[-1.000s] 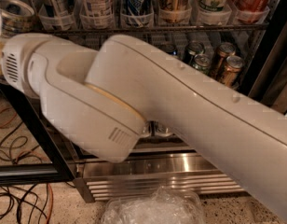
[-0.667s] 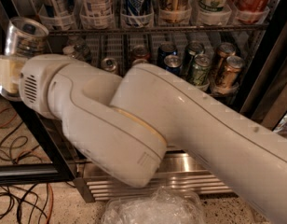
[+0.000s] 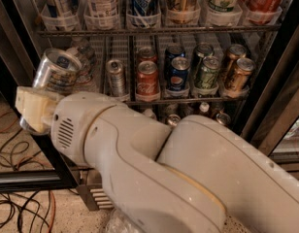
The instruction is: Pick redbull can from top shelf of fridge
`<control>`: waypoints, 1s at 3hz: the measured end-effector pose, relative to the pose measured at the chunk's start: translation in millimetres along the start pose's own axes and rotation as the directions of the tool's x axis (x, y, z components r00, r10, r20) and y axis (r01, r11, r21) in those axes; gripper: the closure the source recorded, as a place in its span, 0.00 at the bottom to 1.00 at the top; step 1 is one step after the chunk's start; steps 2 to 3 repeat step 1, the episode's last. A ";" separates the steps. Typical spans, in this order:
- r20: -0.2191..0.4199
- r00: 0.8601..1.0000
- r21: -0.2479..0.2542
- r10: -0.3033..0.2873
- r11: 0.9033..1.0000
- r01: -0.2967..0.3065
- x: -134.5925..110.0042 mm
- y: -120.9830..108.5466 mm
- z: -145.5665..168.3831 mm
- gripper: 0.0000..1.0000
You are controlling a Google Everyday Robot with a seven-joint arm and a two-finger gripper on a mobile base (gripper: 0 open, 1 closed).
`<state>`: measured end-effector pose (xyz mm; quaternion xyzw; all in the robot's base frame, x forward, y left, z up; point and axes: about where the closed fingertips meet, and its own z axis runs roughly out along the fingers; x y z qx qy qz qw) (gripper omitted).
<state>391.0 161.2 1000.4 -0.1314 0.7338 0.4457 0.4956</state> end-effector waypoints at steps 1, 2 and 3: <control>0.007 1.000 0.024 0.029 0.999 -0.029 14.0 0.3 -26.5 1.00; 0.007 1.000 0.024 0.029 0.999 -0.029 14.0 0.3 -26.5 1.00; 0.007 1.000 0.024 0.029 0.999 -0.029 14.0 0.3 -26.5 1.00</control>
Offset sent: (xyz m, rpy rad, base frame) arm 0.0000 0.0000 0.0000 0.0000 0.0000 0.0000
